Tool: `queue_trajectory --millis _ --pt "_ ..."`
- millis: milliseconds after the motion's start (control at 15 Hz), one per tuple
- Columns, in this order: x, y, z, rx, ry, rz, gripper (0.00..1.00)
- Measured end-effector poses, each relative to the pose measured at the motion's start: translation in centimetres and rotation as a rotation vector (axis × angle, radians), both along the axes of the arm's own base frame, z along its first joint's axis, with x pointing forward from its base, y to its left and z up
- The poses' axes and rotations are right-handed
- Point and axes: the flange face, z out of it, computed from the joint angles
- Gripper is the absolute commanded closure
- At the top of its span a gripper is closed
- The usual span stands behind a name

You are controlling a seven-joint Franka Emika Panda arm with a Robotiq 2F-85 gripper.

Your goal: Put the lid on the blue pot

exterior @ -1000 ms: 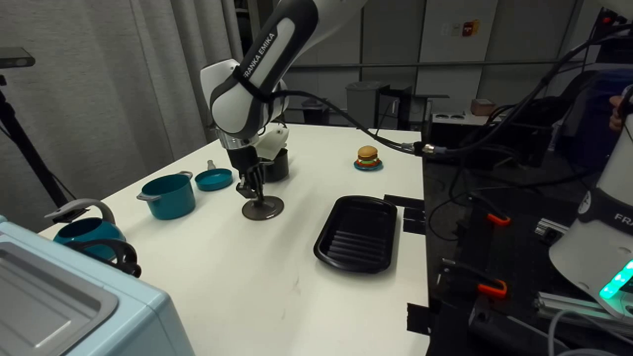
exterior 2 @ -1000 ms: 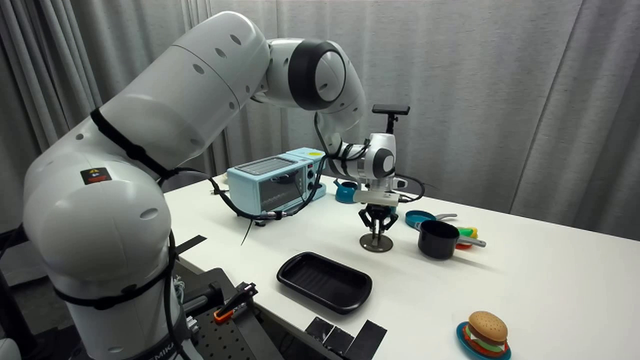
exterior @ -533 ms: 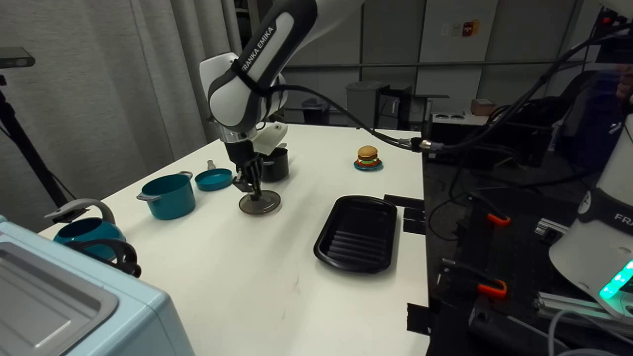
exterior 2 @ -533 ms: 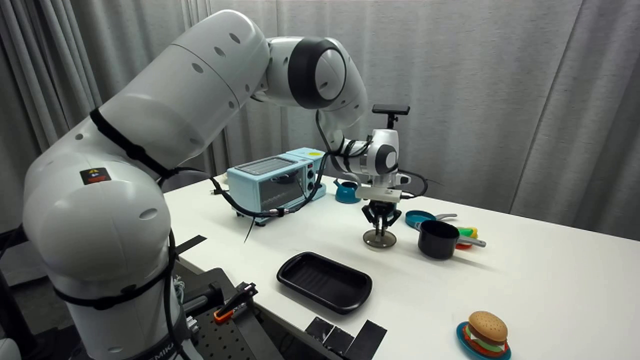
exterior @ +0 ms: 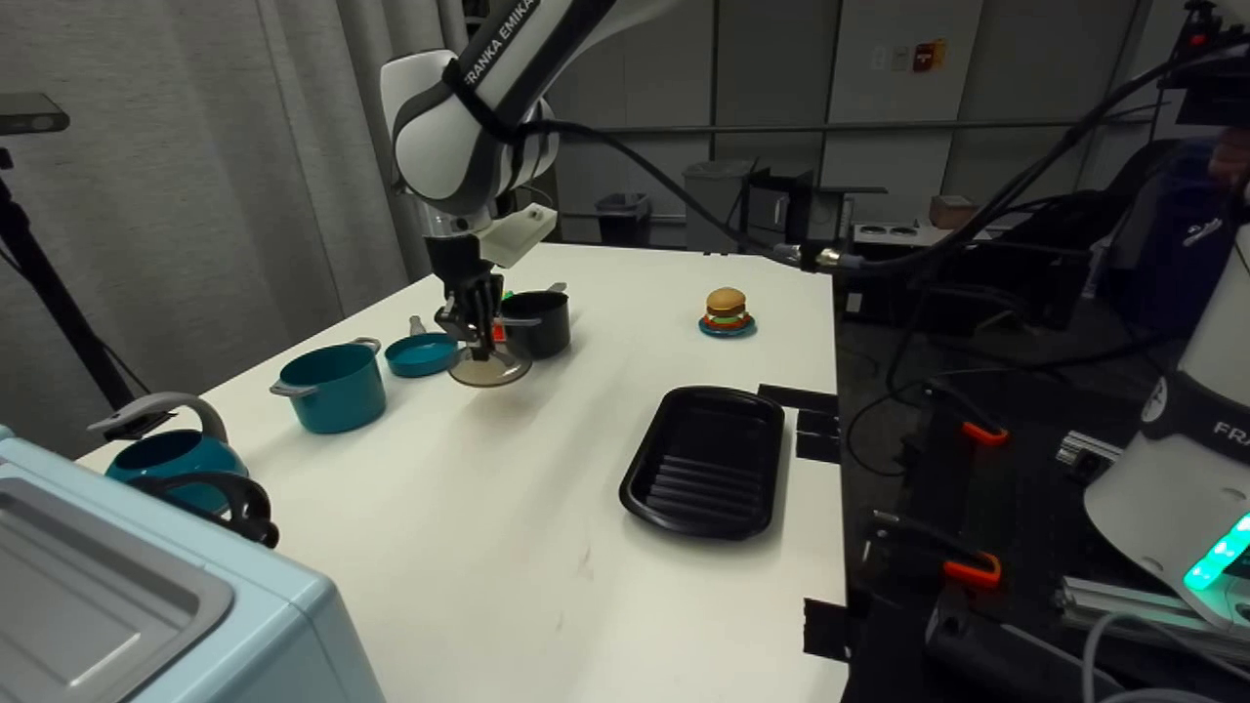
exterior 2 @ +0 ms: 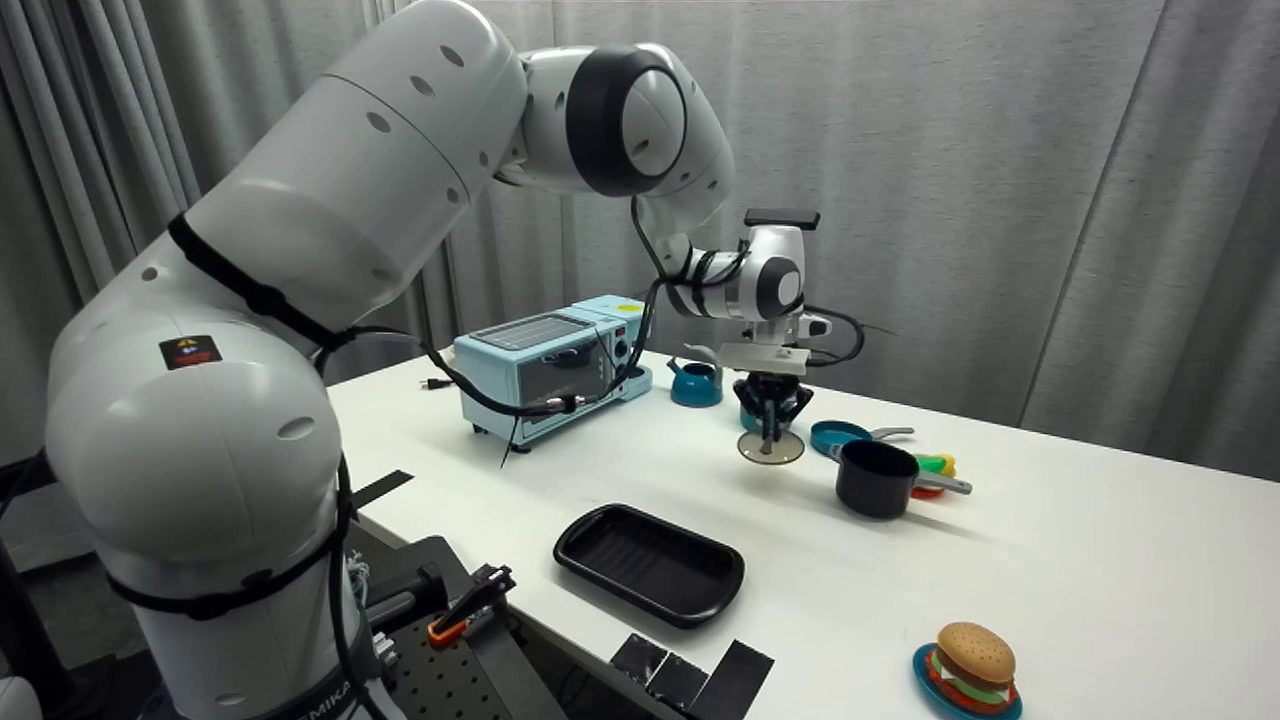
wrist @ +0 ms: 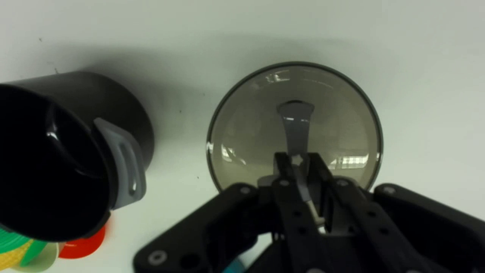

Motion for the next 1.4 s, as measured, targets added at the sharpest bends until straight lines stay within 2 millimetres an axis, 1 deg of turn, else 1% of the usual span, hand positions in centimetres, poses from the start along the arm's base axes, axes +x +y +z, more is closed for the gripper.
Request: queue_trajectory --millis 67,133,333,733,800,1067,1200,1400 --pt "0.2 0.1 0.4 0.003 -0.007 -0.003 0.96" --pt "0.3 0.1 0.8 0.006 -0.014 -0.007 0.85" --pt "0.5 0.2 1.6 0.013 -0.026 -0.013 0.85" --pt "0.5 0.2 1.7 0.014 -0.027 -0.015 0.85" --pt "0.5 0.2 1.7 0.014 -0.027 -0.015 0.96" --pt "0.5 0.2 1.4 0.014 -0.025 -0.015 0.96" --pt "1.0 0.3 1.6 0.016 -0.035 -0.015 0.96" --pt "2.3 0.6 2.5 0.023 -0.071 -0.015 0.96"
